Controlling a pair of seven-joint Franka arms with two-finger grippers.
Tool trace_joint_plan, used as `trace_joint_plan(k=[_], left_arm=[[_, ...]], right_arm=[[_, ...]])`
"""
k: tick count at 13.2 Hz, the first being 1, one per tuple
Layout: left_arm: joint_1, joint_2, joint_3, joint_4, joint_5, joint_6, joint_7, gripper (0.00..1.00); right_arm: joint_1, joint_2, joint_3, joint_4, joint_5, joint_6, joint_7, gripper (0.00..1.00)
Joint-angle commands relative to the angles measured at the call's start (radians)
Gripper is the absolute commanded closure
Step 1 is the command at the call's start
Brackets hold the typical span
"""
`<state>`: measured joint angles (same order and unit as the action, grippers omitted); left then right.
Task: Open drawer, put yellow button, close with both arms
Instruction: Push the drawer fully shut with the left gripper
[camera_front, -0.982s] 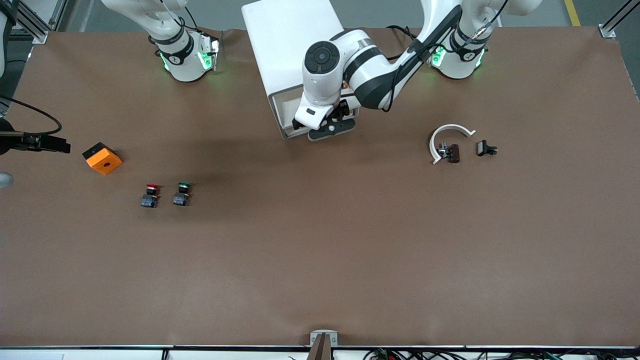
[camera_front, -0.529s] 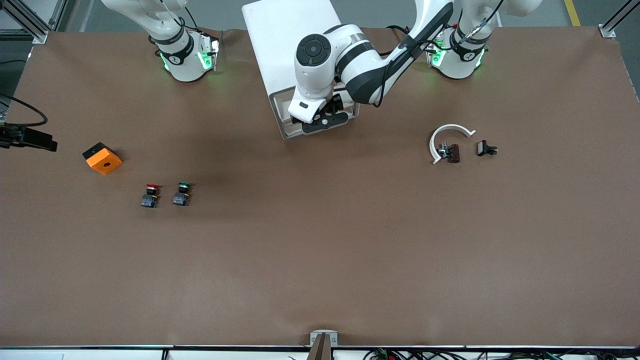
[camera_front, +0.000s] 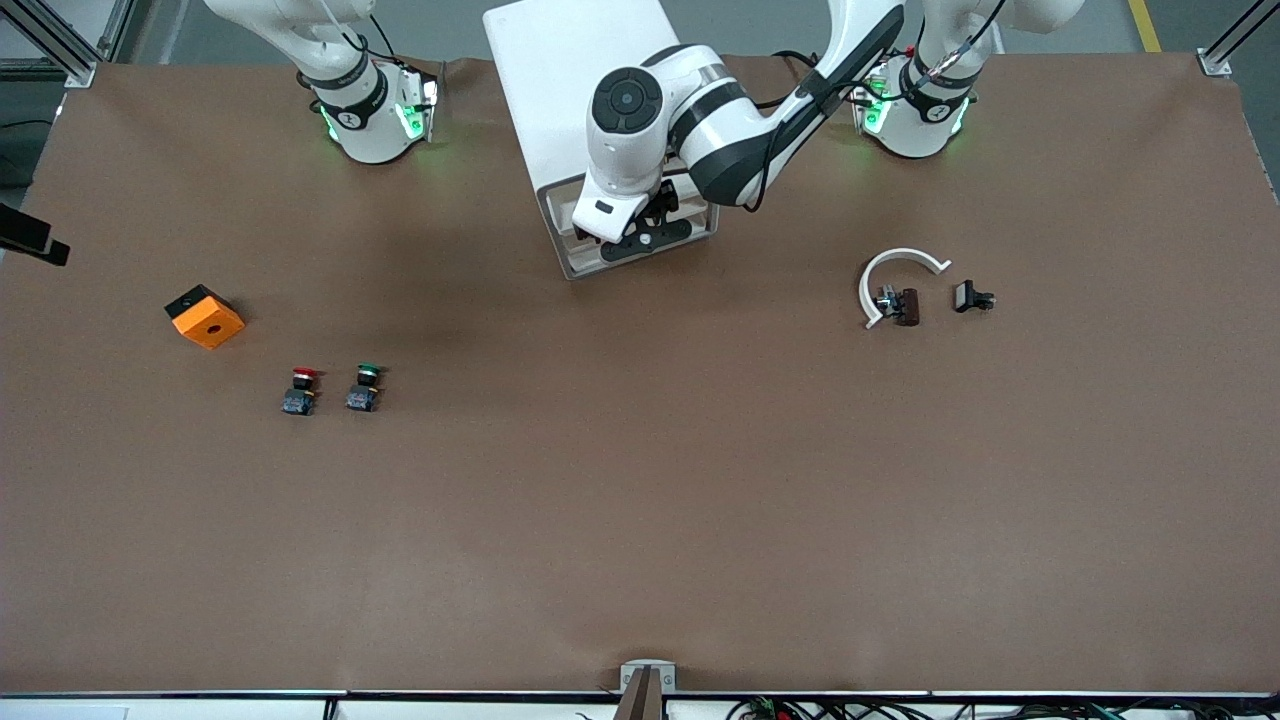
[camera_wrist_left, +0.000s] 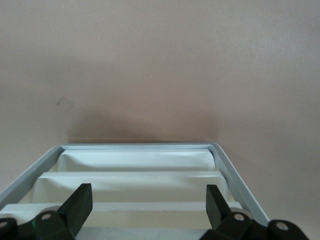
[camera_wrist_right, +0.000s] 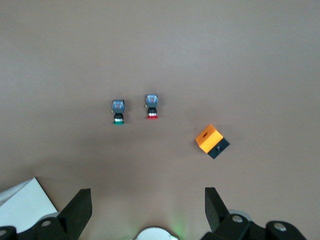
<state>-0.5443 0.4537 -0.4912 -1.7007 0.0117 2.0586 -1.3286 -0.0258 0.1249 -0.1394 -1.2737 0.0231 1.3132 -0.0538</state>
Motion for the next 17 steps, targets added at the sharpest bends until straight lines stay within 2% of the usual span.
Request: trace_joint_plan(k=[1, 6, 10, 17], left_arm=[[-0.045, 0.023, -0.003, 0.03, -0.038, -0.008, -0.015, 0.0], [-0.066, 0.043, -0.004, 0.038, -0.038, -0.008, -0.06, 0.0], [-0.066, 0.054, -0.004, 0.061, -0.064, -0.009, -0.06, 0.0], [-0.043, 0.056, 0.009, 0.069, -0.072, -0.014, -0.047, 0.0]], right_arm=[[-0.014, -0.143, 0.015, -0.194, 0.011, 0.084, -0.006, 0.0], [-0.008, -0.252, 0.02, -0.341, 0.003, 0.15, -0.009, 0.0], [0.044, -0.268, 0.029, -0.343, -0.063, 0.161, -0.009, 0.0], [0.047, -0.281, 0.03, -0.34, -0.063, 0.153, -0.011, 0.0]])
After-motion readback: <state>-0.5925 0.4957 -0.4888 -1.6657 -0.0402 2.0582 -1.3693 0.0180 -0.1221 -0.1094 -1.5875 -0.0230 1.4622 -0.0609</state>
